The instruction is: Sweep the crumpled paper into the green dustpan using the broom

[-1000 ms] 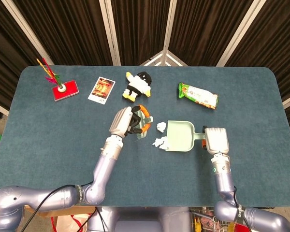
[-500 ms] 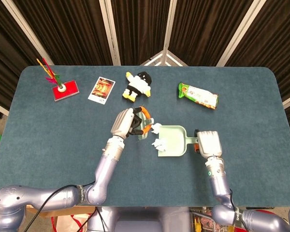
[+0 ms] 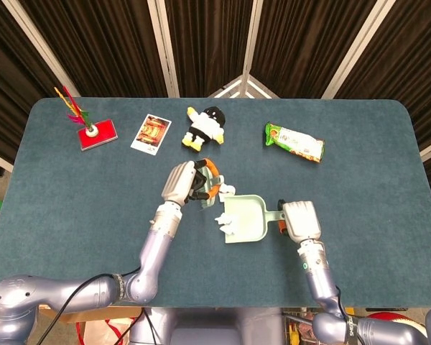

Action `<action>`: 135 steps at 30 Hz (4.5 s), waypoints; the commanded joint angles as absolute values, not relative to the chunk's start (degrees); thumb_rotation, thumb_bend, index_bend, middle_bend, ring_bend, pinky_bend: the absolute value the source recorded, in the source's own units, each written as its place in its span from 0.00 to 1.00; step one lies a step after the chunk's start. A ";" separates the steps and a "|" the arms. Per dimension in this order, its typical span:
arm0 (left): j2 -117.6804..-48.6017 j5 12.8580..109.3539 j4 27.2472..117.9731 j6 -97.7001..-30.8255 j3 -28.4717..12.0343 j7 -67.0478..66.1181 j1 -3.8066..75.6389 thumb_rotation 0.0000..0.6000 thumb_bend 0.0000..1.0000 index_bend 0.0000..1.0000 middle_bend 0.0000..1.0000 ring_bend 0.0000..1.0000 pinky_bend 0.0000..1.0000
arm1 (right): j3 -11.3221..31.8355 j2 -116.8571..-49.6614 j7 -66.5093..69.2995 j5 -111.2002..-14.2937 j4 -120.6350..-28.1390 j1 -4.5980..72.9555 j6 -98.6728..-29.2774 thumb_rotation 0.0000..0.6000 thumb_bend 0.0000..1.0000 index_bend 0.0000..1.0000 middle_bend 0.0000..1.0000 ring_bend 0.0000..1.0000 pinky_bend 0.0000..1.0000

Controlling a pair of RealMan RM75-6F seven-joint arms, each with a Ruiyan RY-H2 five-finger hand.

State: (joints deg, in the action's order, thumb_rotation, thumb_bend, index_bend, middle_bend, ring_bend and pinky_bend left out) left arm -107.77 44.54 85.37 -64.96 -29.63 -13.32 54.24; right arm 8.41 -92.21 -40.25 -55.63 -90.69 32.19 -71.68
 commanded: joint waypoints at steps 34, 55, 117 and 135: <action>-111.12 42.51 81.57 -63.06 -30.23 -13.03 57.16 1.00 0.59 0.76 1.00 0.91 0.92 | 12.72 -92.25 -43.60 -50.23 -85.65 34.27 -71.23 1.00 0.50 0.58 0.81 0.81 0.72; -111.57 36.98 89.69 -65.49 -30.58 -16.34 56.73 1.00 0.59 0.76 1.00 0.91 0.92 | 11.79 -91.22 -43.34 -50.39 -87.16 33.46 -72.12 1.00 0.50 0.58 0.81 0.81 0.72; -120.51 48.22 81.72 -70.71 -35.57 -10.24 60.71 1.00 0.52 0.76 1.00 0.89 0.92 | 11.61 -89.84 -43.28 -49.63 -87.66 32.87 -72.46 1.00 0.50 0.58 0.81 0.81 0.72; -117.27 45.99 76.53 -67.07 -31.59 -19.73 60.90 1.00 0.52 0.76 1.00 0.89 0.92 | 12.18 -91.94 -42.43 -49.54 -84.66 34.24 -70.53 1.00 0.50 0.58 0.81 0.81 0.72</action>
State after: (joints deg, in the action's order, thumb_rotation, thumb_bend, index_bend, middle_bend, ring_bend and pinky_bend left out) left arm -117.36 46.48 77.87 -67.75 -32.50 -18.36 60.25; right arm 12.08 -91.99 -42.54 -49.63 -84.73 34.19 -70.64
